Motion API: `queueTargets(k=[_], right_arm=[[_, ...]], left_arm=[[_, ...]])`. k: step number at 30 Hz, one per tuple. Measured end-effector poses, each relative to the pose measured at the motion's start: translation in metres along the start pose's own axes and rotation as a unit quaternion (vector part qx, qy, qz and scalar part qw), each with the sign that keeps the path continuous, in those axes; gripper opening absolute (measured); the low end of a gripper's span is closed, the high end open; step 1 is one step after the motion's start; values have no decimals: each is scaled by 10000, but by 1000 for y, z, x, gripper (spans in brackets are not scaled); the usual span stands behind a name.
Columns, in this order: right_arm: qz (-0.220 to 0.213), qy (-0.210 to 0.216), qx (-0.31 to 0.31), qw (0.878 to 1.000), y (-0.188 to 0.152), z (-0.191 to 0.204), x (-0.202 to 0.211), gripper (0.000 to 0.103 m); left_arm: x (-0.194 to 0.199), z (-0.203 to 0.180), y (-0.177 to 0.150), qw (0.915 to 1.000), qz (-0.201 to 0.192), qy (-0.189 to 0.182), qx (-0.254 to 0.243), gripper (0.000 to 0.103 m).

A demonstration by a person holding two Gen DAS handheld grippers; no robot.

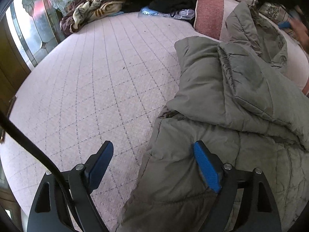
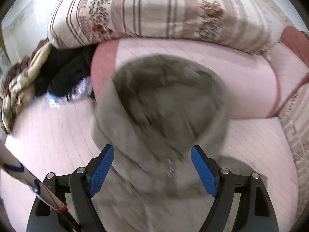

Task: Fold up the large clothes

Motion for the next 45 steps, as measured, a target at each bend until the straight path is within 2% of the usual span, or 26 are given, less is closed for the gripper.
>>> queueTargets(k=[6,12,13,14,15,16,19,21,25,28,34,37,39,41,45], right_arm=[[-171,-2,-582,9982,57,20,-33,88],[47,-241,-687,9973,73,19,-71,86],[96,-281,-663,9974,72,17,-74,69],[189,-256,-633,9975,69,15,-78,36],[266,-180,-646,9974,67,13,-80,19],[313,-83,-682,9971,62,11,-76,11],[-31,-217,-309,9993,52,9,-36,8],[-152,-131,-102,9997,44,8,-7,7],[-351,79,154,9992,9,0,66,7],[-370,249,293,9986,-34,-8,117,6],[-53,592,196,9980,-153,-30,173,6],[201,657,93,9976,-219,-37,175,6],[434,706,-24,9966,-248,-37,161,6],[700,686,-151,9951,-268,-34,136,6],[868,499,-253,9947,-272,-27,85,6]], left_arm=[[-5,3,-1,9999,87,-82,103,87],[-9,2,-1,9999,93,-42,75,88],[-9,2,-1,9999,105,-42,77,88],[-9,1,-1,9999,112,-42,78,88],[-9,1,0,9999,117,-42,76,88],[-9,1,0,9999,123,-42,74,88],[-8,1,0,9999,144,-63,63,88],[-4,2,-1,9999,110,-90,46,88],[12,-1,-4,9996,-57,-290,-22,88],[24,1,-6,9990,-245,-362,2,88],[34,27,-5,9974,-197,-545,419,88],[38,38,-5,9967,-251,-519,573,88],[39,42,-4,9965,-273,-496,612,88],[38,45,-2,9965,-258,-467,636,88],[35,46,-3,9968,-197,-407,655,88]])
Point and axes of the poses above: each gripper's, at about its wrist camera, not at the fingertips, and x roughly against the way its jaws point, z to its left, y to its top, the point moved 3 cm from there along -x, roughly the way its jaws point, and after that the axes turned 1 degree about z, right-handed, at the moved point
